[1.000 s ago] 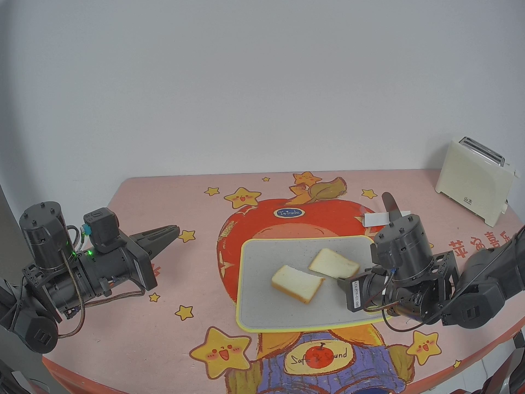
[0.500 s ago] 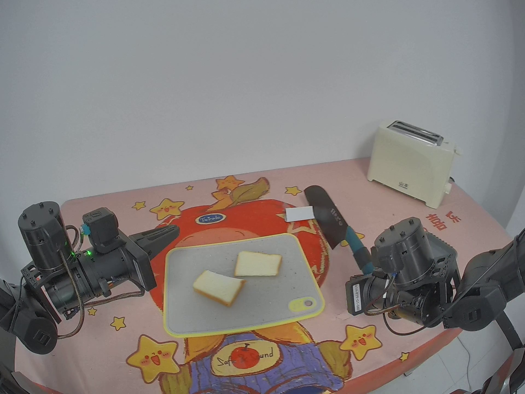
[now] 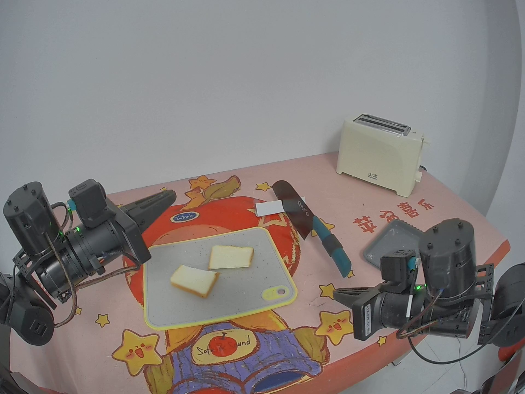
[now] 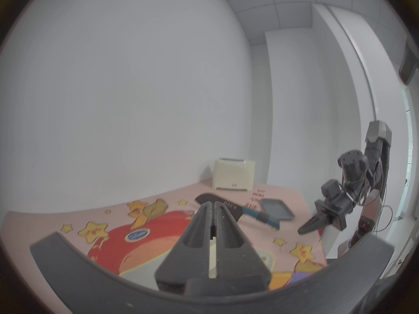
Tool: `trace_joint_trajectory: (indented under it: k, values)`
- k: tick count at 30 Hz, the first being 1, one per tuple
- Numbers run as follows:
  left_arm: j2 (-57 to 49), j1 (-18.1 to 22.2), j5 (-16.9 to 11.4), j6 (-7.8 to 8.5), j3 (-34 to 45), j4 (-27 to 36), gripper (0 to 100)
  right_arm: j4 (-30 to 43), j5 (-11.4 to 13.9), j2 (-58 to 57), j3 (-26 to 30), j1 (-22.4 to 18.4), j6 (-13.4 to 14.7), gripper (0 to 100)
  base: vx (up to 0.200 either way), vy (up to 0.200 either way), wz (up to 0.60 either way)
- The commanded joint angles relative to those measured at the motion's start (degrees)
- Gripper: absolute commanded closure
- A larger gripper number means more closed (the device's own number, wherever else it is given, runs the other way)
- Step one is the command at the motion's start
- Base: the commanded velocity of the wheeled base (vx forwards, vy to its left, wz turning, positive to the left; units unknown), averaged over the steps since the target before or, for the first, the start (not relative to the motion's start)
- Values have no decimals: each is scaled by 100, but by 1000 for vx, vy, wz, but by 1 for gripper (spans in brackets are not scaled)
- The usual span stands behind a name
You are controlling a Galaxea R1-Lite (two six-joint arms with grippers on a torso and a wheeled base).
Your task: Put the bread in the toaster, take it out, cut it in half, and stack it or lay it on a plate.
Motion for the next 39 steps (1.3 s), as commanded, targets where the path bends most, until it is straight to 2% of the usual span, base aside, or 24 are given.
trace_joint_trajectory:
  k: [1,3,9,13,25,29,34,39]
  values:
    - [-241,37,-1,-21,-9,25,100,-40,300,-115,229,-39,-267,100,0,0,0]
    - [-232,37,17,-21,35,7,100,-216,440,8,379,-39,-425,100,0,0,0]
    - [-223,98,17,-38,-211,7,100,-1262,432,166,730,32,-443,100,0,0,0]
    - [-241,177,17,-56,-238,16,100,-1649,432,306,888,32,-451,100,0,0,0]
    - [-276,204,35,-29,-88,-10,100,-1754,423,324,880,32,-469,100,0,0,0]
    - [-276,204,26,-38,-97,-19,100,-1763,317,289,827,32,-487,100,0,0,0]
    - [-276,195,8,-38,-88,-19,100,-1763,308,368,792,40,-487,100,0,0,0]
    - [-276,186,-1,-38,-80,-19,100,-2317,247,702,783,49,-504,100,0,0,0]
